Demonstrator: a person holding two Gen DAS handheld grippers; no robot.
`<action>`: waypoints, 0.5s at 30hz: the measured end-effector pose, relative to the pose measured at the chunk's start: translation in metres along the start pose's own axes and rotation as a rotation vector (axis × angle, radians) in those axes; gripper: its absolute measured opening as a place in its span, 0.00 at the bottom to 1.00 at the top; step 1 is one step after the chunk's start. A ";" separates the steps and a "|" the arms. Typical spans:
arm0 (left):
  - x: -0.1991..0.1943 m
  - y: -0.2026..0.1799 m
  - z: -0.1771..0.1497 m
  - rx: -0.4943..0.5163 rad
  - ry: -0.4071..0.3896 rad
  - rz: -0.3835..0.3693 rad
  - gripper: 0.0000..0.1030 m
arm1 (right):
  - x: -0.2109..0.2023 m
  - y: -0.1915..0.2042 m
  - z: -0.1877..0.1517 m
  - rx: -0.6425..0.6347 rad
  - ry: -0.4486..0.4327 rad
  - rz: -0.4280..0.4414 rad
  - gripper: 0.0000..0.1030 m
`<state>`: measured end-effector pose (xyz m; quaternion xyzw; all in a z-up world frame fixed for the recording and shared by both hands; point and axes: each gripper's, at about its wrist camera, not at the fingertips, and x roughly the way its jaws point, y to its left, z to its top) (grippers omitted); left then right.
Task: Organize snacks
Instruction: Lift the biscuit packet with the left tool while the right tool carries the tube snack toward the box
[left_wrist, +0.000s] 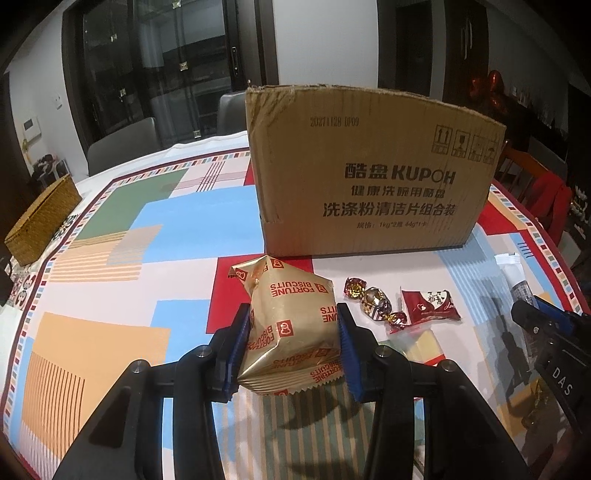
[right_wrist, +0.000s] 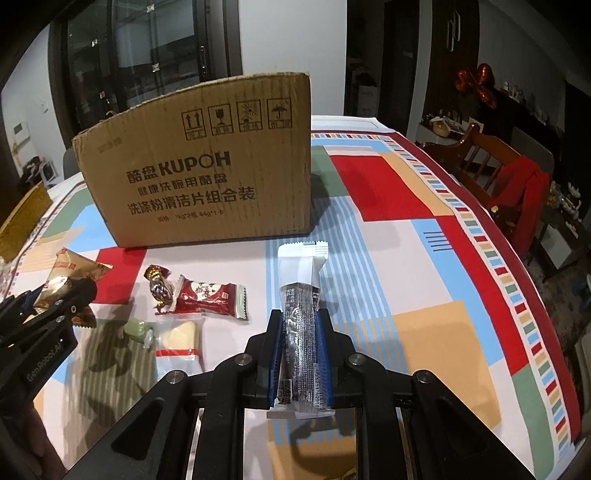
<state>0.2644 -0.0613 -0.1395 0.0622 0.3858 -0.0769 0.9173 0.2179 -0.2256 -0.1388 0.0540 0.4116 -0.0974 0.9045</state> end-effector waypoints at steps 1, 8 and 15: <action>-0.002 0.000 0.001 -0.001 -0.003 0.001 0.42 | -0.001 0.000 0.001 -0.001 -0.001 0.001 0.18; -0.014 0.003 0.004 -0.007 -0.024 0.004 0.42 | -0.009 0.000 0.005 -0.003 -0.020 0.011 0.18; -0.026 0.007 0.009 -0.014 -0.043 0.013 0.42 | -0.019 0.004 0.015 -0.016 -0.050 0.022 0.18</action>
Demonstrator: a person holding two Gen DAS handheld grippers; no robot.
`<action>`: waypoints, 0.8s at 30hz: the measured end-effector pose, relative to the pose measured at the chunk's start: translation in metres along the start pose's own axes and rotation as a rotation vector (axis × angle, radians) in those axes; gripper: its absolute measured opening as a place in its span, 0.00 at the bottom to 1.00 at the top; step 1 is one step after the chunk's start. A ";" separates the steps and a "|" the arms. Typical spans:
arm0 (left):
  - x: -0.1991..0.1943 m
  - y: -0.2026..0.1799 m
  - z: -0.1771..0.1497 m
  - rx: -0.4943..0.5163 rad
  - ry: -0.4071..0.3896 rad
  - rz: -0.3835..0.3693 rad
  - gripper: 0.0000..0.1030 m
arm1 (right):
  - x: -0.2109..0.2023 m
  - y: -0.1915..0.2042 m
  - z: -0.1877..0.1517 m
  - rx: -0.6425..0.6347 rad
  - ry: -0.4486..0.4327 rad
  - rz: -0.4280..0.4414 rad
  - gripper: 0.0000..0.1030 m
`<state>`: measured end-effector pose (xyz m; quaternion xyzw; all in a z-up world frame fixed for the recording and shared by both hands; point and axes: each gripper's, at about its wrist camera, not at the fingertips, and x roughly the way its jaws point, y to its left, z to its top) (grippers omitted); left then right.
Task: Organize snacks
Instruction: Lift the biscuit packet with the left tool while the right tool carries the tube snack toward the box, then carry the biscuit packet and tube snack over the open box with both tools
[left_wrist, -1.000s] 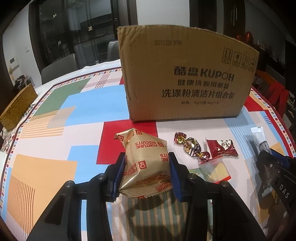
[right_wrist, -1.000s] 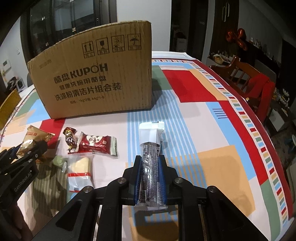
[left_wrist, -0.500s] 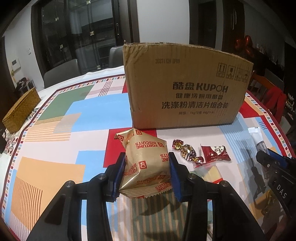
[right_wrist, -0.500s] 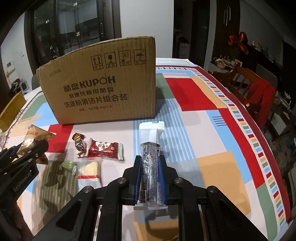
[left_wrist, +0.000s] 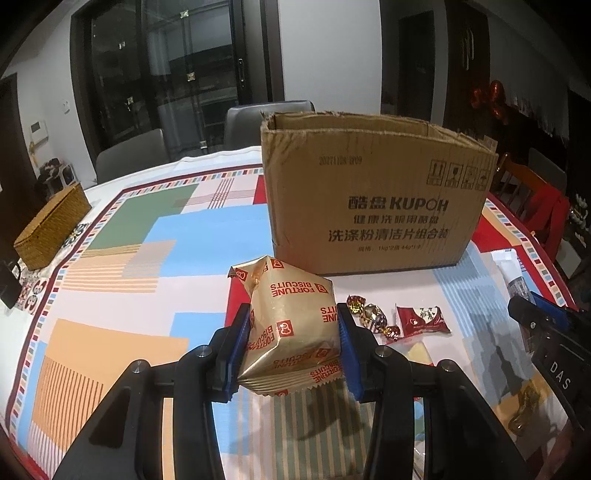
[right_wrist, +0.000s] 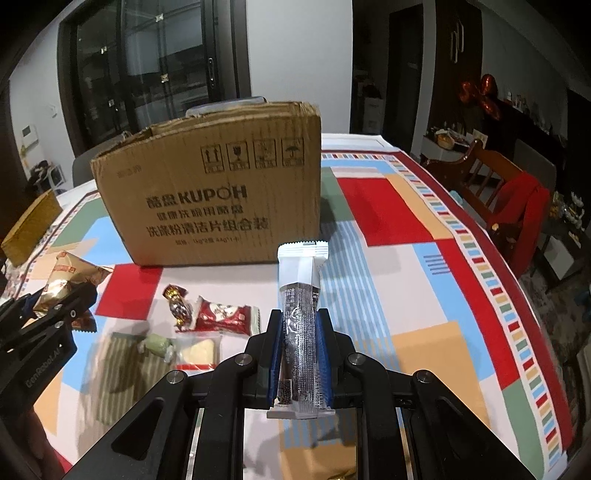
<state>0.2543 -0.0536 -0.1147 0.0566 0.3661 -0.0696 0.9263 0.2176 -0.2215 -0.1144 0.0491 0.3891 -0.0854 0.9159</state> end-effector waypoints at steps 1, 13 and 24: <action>-0.001 0.000 0.001 -0.002 -0.002 0.001 0.42 | -0.001 0.001 0.001 -0.002 -0.003 0.001 0.18; -0.012 0.006 0.018 -0.019 -0.024 0.006 0.42 | -0.012 0.010 0.022 -0.017 -0.040 0.023 0.18; -0.017 0.012 0.037 -0.032 -0.044 0.009 0.42 | -0.019 0.015 0.043 -0.027 -0.067 0.036 0.18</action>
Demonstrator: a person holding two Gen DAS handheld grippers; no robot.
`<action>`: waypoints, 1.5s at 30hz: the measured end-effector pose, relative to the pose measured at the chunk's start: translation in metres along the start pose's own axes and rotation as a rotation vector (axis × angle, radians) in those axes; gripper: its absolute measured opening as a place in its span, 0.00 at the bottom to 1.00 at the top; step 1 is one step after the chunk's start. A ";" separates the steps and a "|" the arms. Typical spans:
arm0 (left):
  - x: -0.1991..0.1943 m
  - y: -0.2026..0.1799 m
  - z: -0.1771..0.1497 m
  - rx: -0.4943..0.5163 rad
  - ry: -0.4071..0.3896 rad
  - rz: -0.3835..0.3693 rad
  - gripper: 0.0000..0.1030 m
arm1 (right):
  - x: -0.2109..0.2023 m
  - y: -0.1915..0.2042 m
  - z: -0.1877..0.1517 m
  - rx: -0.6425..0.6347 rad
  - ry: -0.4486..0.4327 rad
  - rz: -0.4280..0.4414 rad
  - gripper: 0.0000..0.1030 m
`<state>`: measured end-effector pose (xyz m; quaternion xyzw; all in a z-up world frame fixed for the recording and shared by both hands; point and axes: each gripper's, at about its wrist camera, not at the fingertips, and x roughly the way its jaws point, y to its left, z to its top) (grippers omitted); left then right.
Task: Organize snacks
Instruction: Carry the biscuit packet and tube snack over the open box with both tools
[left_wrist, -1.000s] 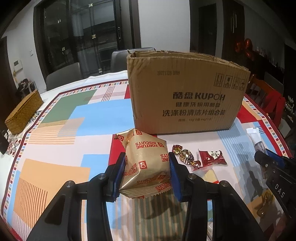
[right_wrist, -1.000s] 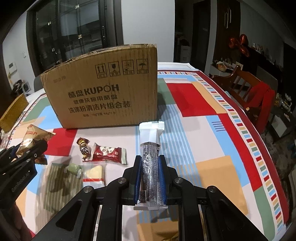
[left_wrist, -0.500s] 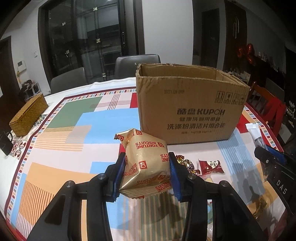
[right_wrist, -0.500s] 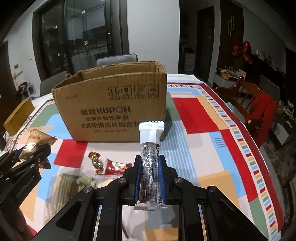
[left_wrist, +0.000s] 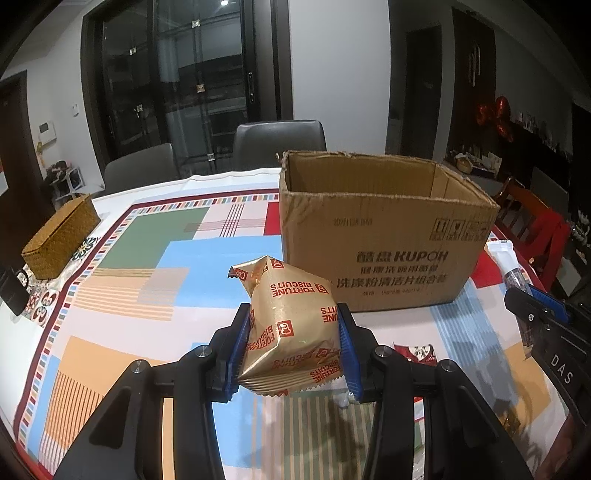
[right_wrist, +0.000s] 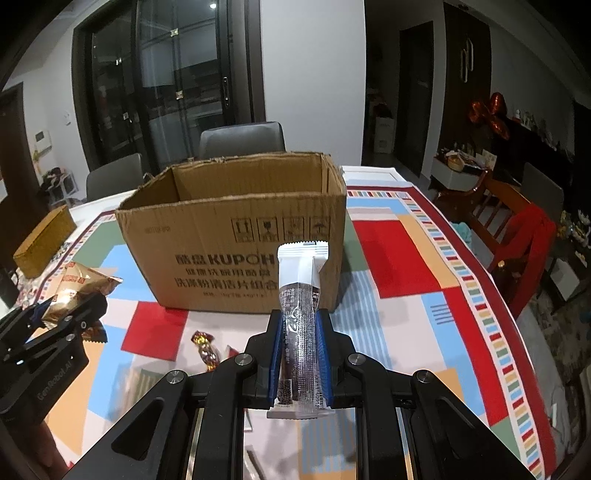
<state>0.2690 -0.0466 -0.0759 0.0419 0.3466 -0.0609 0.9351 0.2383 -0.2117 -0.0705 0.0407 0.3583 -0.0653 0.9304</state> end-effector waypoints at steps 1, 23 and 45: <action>0.000 0.000 0.003 -0.001 -0.002 0.000 0.42 | 0.000 0.000 0.003 -0.002 -0.003 0.001 0.18; -0.001 0.000 0.045 -0.005 -0.041 -0.007 0.42 | -0.002 0.004 0.047 -0.017 -0.056 0.010 0.18; 0.002 -0.002 0.088 0.010 -0.087 -0.025 0.42 | 0.004 0.002 0.087 -0.014 -0.103 0.023 0.18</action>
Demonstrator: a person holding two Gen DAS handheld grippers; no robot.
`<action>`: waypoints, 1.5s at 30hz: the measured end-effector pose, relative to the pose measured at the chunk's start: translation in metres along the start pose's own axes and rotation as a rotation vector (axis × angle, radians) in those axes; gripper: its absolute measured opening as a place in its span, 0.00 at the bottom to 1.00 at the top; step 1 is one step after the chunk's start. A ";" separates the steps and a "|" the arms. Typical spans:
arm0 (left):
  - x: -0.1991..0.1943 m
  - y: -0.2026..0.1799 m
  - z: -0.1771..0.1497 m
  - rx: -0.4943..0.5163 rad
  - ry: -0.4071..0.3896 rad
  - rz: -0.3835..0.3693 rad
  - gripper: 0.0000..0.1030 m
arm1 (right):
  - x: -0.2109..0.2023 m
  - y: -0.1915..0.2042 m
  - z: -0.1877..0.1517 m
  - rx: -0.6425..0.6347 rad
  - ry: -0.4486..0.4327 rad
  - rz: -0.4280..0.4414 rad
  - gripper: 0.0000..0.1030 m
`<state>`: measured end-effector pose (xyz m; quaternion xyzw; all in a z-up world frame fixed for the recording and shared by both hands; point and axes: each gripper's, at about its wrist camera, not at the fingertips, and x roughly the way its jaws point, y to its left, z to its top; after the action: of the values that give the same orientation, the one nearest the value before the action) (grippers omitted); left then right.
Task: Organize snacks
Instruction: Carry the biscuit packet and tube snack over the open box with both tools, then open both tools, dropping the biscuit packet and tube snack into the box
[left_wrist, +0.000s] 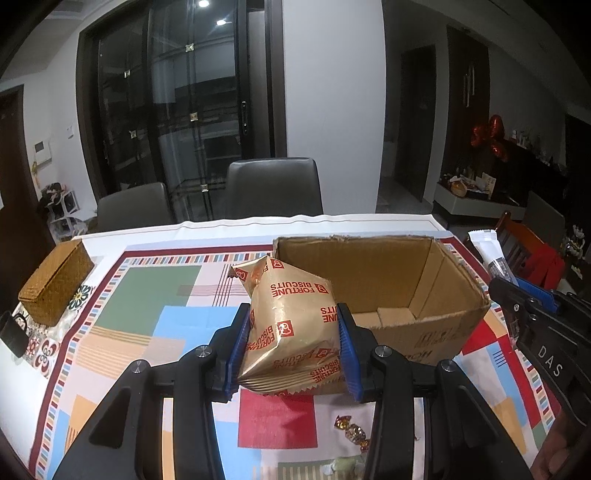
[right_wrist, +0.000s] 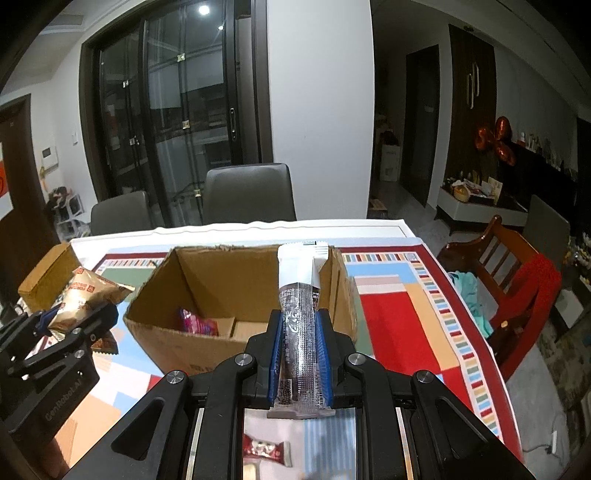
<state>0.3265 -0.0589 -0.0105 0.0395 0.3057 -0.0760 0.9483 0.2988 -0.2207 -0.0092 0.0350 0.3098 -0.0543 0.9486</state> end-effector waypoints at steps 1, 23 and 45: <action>0.001 0.000 0.002 0.002 -0.001 -0.001 0.42 | 0.001 0.000 0.002 0.000 -0.002 0.000 0.18; 0.031 -0.005 0.033 0.018 -0.004 -0.011 0.42 | 0.030 0.004 0.037 -0.010 -0.015 0.020 0.18; 0.065 -0.009 0.040 0.008 0.026 -0.012 0.43 | 0.070 0.007 0.043 -0.024 0.030 0.047 0.18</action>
<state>0.4003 -0.0800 -0.0163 0.0423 0.3180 -0.0822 0.9436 0.3811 -0.2241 -0.0154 0.0317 0.3236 -0.0279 0.9453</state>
